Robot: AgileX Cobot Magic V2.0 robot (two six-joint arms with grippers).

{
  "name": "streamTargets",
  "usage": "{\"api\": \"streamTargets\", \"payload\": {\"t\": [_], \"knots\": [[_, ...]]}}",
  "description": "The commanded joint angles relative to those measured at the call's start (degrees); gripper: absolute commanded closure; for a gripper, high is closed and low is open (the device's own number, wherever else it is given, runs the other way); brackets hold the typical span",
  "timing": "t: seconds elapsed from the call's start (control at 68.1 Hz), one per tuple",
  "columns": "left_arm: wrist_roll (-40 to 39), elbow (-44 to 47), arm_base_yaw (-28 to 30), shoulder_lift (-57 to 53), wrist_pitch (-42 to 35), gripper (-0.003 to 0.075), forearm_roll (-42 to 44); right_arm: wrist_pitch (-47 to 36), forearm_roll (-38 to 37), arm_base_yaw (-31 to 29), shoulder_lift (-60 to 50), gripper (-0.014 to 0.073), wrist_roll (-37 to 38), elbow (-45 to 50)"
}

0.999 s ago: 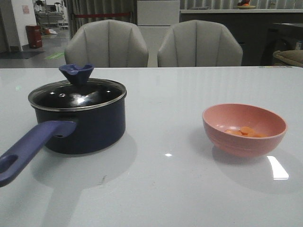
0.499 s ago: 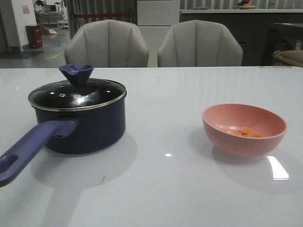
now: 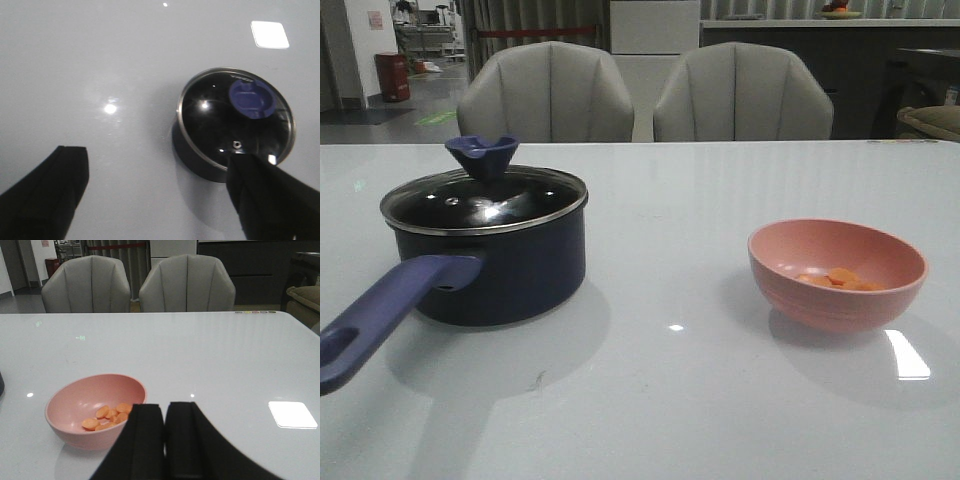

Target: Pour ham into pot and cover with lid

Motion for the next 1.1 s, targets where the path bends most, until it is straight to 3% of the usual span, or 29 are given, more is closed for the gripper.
{"api": "streamTargets", "payload": {"t": [0.0,0.132,0.382,0.749,1.087], "knots": [[-0.3,-5.5,-5.6,5.1,-2.2,0.0103,-1.4,-4.9,-0.7,-0.2,-1.1,0.0435,-0.3,-0.3],[-1.3,-11.3,-11.8,13.6,0.4,0.0103,0.6,-4.9,-0.7,-0.2,-1.1,0.0435,-0.3,-0.3],[-10.3,-24.6,-19.1,28.2,7.1,0.0103,9.5,-4.9,-0.7,-0.2,-1.1,0.0435,-0.3,-0.3],[-13.7,-42.6,-20.0,44.7,20.3,0.0103,11.6,-4.9,-0.7,-0.2,-1.1,0.0435,-0.3,-0.3],[-15.9,-47.6,-18.9,51.9,23.3,0.0103,11.6,-4.9,-0.7,-0.2,-1.1,0.0435,-0.3,-0.3]]}}
